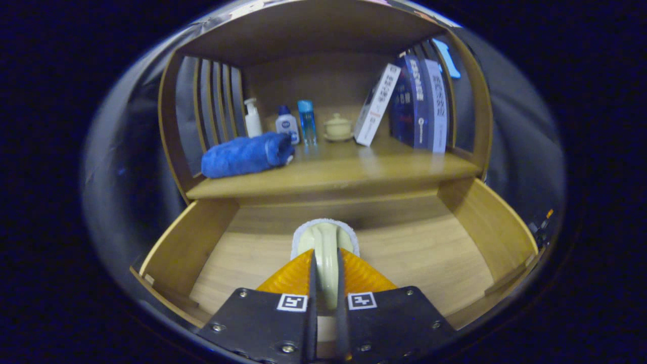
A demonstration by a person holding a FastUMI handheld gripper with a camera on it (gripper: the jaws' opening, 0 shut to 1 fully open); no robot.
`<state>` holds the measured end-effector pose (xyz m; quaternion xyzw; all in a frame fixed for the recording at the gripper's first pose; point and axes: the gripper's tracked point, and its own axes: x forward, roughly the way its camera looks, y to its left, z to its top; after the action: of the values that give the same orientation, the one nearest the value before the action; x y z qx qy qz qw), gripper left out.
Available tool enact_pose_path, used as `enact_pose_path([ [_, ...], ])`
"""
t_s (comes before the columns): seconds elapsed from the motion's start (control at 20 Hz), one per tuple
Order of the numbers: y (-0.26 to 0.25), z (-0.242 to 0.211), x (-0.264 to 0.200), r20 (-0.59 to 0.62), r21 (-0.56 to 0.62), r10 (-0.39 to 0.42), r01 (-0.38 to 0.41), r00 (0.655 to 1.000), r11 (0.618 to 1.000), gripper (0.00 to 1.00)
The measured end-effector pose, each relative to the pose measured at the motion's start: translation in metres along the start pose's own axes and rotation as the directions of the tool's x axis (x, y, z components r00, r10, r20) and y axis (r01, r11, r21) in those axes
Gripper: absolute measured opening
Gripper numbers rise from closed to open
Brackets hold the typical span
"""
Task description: Pull open the drawer, take out the items inside it, and place them on the countertop above the cabinet.
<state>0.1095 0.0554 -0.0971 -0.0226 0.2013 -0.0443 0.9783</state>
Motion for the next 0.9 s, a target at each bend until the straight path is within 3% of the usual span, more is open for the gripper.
enact_pose_path([
  [0.3, 0.017, 0.106, -0.056, 0.262, -0.017, 0.033, -0.030, 0.964, 0.999, 0.15],
  [0.45, 0.015, 0.155, -0.076, 0.324, -0.020, 0.026, -0.020, 0.946, 1.000, 0.15],
  [0.6, 0.011, 0.192, -0.072, 0.326, -0.054, 0.015, 0.003, 0.945, 0.999, 0.15],
  [0.9, 0.008, 0.224, -0.022, 0.253, -0.066, -0.002, 0.019, 0.967, 0.998, 0.15],
])
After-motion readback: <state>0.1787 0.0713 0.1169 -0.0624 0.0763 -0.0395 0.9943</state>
